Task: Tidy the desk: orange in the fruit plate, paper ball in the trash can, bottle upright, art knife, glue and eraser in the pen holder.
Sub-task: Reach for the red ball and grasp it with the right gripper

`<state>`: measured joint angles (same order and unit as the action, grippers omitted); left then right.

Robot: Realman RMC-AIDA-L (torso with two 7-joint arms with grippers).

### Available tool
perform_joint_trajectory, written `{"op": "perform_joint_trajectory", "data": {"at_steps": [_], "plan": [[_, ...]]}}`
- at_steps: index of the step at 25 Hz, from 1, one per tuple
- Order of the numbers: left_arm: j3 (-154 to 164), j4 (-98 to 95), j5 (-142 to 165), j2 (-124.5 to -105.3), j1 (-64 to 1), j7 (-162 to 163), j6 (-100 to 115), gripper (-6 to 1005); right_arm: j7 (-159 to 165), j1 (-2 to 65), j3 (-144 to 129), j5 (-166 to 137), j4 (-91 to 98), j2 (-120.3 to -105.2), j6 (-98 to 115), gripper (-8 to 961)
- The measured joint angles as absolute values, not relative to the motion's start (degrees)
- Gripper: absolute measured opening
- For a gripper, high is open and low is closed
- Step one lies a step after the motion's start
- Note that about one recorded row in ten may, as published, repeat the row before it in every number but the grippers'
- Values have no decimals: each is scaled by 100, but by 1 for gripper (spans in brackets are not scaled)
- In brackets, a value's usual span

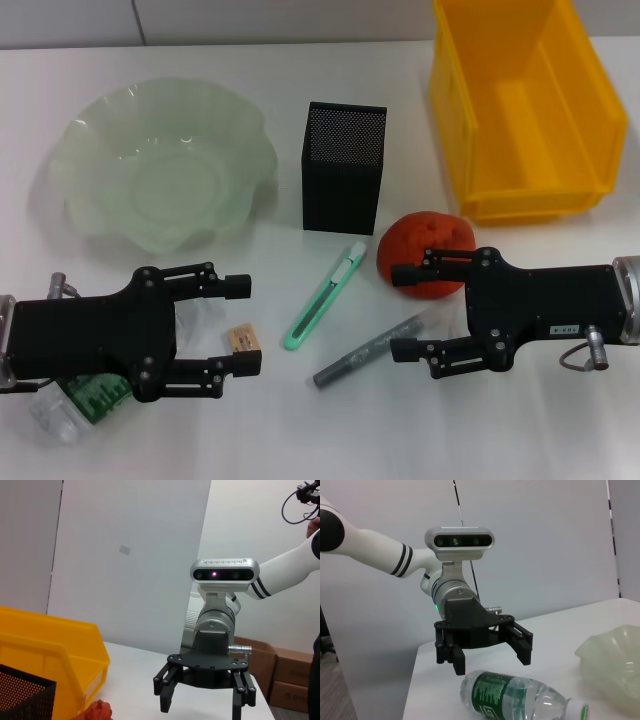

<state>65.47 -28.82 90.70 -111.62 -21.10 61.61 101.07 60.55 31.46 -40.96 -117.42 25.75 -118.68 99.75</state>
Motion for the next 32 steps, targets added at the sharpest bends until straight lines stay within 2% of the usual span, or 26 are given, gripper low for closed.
{"op": "perform_joint_trajectory", "data": {"at_steps": [15,20,26,32], "plan": [[6547,-2883,9070,-11172,-2109,6161,10107,783,6056,3130,-4022,-11679,2575,-11855,9977,798],[6548,-2883,9070,-11185,-2106,6162,10107,783,6381,3109,-3697,-11500,2660,-11770,10095,788],[6547,-2883,9070,-11189,-2093,6158,10107,783,7591,3222,-3723,-11604,3625,-11692,10221,777],[6539,-2883,9070,-11204,-2098,6146,10103,783,9064,3706,-4358,-12346,4713,-11640,10449,765]]}}
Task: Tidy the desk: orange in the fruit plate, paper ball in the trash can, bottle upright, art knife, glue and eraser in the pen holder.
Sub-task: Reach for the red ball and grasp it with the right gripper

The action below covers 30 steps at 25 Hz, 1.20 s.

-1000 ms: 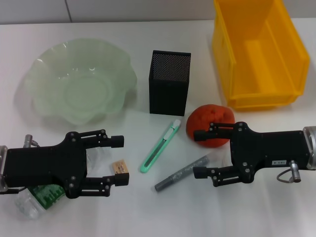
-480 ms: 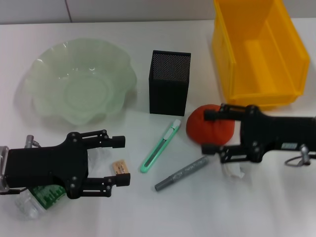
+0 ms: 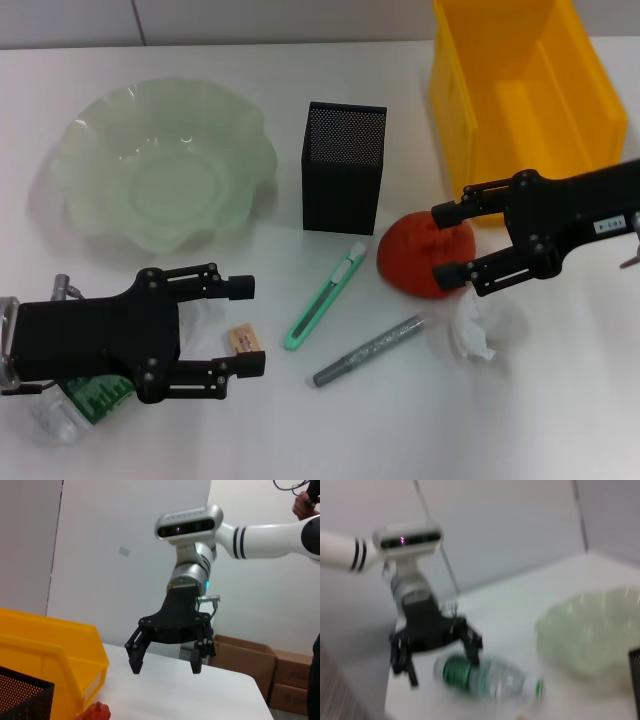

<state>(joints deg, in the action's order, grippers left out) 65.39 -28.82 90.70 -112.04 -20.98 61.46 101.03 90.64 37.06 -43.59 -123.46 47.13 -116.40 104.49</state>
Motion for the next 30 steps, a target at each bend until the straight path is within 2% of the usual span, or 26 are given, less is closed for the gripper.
{"op": "perform_joint_trajectory", "data": {"at_steps": [6,14,21,30], "plan": [[6500,-2881,9070,-11206,-2109,6152,10106,783,9811,4149,-4839,-13224,5521,-11666,10507,753],[6410,-2877,9070,-11206,-2103,6153,10091,783,9886,4422,-5313,-13772,6026,-11708,10433,738],[6392,-2842,9061,-11218,-2113,6153,10070,783,9847,4467,-5557,-14213,6294,-11869,10156,724],[6260,-2835,9063,-11258,-2097,6158,10070,783,9763,4359,-6115,-14232,6146,-11915,9475,707]]}}
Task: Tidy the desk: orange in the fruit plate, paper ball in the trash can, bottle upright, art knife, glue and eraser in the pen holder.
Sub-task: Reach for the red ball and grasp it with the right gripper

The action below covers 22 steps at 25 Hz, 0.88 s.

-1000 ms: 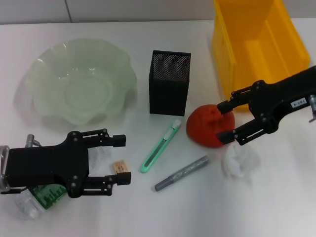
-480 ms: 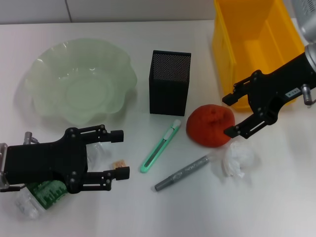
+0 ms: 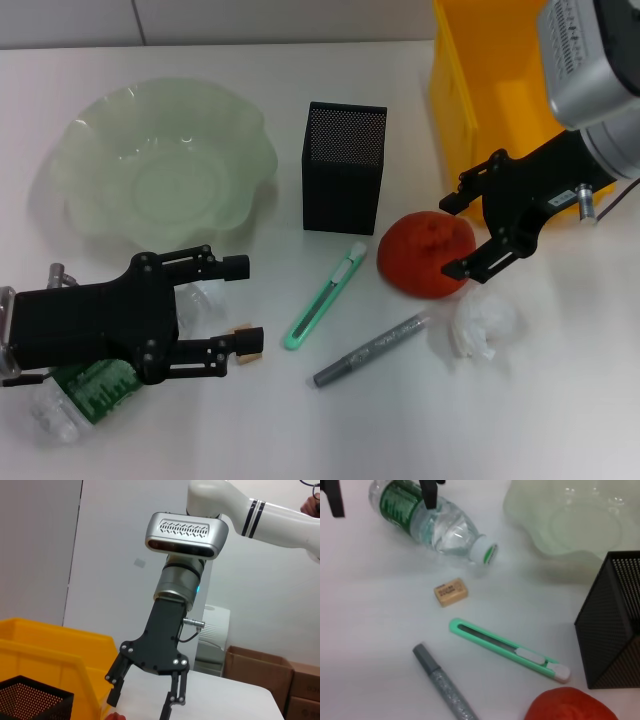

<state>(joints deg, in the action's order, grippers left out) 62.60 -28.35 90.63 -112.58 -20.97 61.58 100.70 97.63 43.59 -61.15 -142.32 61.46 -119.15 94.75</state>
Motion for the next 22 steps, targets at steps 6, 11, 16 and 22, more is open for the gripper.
{"op": "perform_joint_trajectory", "data": {"at_steps": [6,11,16,22], "plan": [[6250,-2828,9064,-11259,-2087,6164,10066,783,9694,4322,-6273,-14236,6024,-11918,9139,695],[6248,-2825,9053,-11259,-2084,6169,10063,783,9539,4306,-6326,-14184,5835,-11922,8910,686],[6202,-2825,9050,-11263,-2074,6170,10078,783,9443,4316,-6453,-14171,5654,-11937,8608,676],[6170,-2828,9068,-11268,-2064,6170,10101,784,9434,4296,-6750,-14046,5518,-11944,8250,514]]}}
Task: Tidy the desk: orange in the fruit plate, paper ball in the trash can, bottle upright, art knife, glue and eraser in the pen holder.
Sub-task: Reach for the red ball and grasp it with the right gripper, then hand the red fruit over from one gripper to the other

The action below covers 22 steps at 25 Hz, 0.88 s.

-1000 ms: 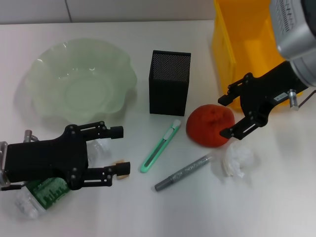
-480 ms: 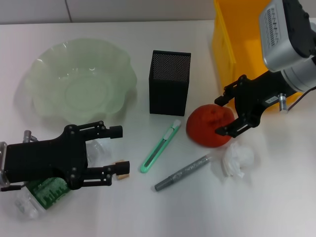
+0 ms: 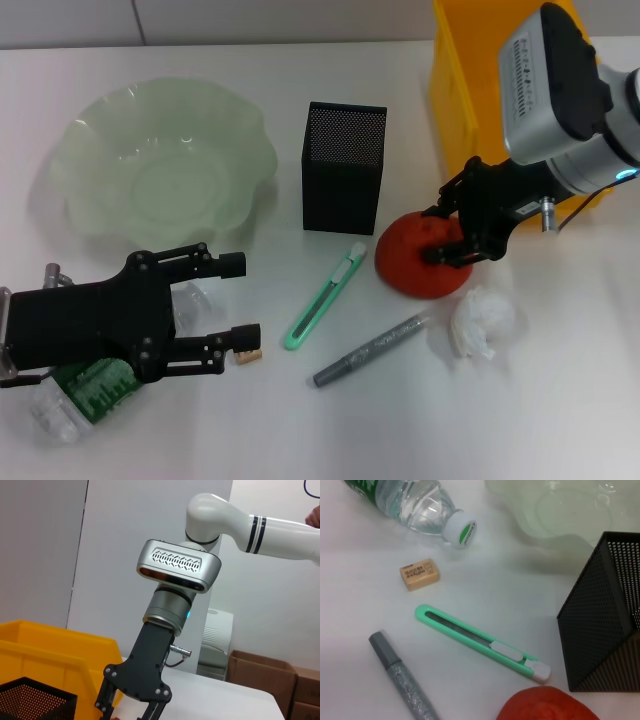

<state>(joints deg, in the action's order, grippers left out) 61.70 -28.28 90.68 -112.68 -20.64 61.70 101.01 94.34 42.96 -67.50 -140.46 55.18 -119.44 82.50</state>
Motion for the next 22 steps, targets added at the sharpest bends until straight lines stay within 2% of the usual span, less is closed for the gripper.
{"op": "perform_joint_trajectory", "data": {"at_steps": [1,18,20,22], "plan": [[6170,-2829,9069,-11268,-2061,6170,10103,784,9430,4296,-6781,-14028,5505,-11946,8220,474],[6170,-2832,9070,-11250,-2028,6170,10124,784,9354,4022,-6866,-13553,5643,-11913,8379,345],[6169,-2850,9070,-11250,-2013,6169,10125,784,9304,3907,-6850,-13515,5721,-11920,8383,167],[6170,-2857,9070,-11251,-2009,6167,10125,784,9249,3816,-6774,-13406,5774,-11925,8388,148]]}}
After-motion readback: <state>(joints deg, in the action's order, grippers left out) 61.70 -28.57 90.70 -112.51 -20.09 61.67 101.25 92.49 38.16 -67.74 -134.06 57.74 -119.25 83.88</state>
